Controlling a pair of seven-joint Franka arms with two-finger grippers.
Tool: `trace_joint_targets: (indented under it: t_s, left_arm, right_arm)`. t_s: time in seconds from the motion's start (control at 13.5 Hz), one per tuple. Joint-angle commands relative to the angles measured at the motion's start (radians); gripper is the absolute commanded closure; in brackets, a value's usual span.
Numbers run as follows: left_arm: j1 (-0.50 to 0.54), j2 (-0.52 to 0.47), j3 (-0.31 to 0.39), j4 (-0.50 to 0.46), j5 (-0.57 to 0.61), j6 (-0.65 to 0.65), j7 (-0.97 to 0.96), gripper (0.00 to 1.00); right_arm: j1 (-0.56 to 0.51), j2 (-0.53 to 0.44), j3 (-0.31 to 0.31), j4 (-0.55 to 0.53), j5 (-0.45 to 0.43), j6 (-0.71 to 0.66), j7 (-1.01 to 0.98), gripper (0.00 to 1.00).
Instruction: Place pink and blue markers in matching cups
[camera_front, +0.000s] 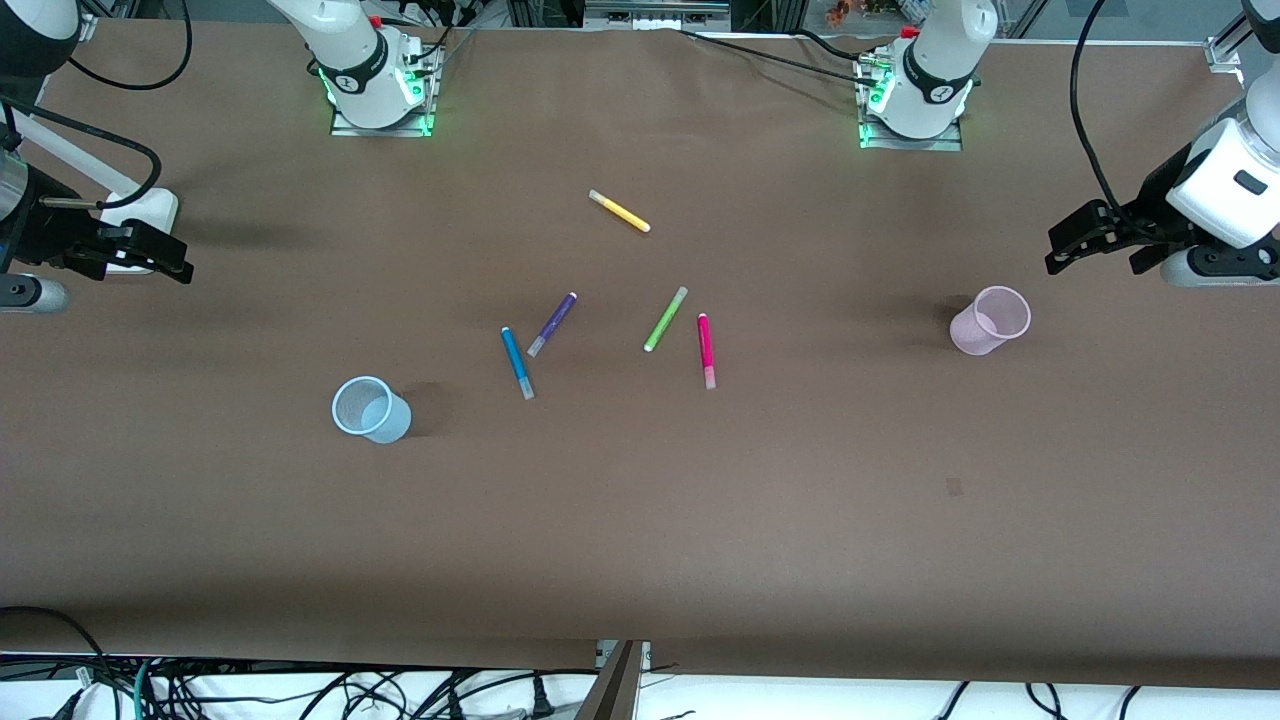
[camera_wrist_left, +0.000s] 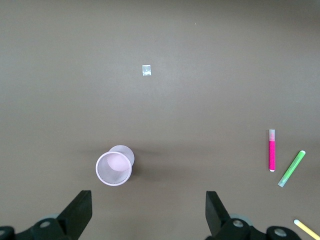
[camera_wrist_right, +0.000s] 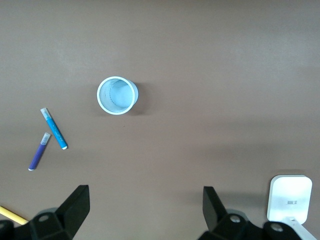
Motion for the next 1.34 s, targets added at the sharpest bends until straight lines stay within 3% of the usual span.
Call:
trace_joint_targets:
  t_s: [0.0,0.82,1.26]
  left_arm:
    - [0.003,0.027,-0.001,0.039,0.002,-0.014,0.009,0.00]
    - [0.003,0.056,-0.003,0.038,-0.001,-0.038,0.014,0.00]
    - [0.003,0.058,-0.003,0.038,-0.001,-0.038,0.012,0.00]
  right_arm:
    - [-0.006,0.008,0.000,0.022,0.021,-0.014,0.013,0.00]
    - [0.036,0.074,0.011,0.020,0.021,-0.001,0.021,0.00]
    - [0.164,0.144,0.013,0.022,0.018,0.064,0.024,0.00]
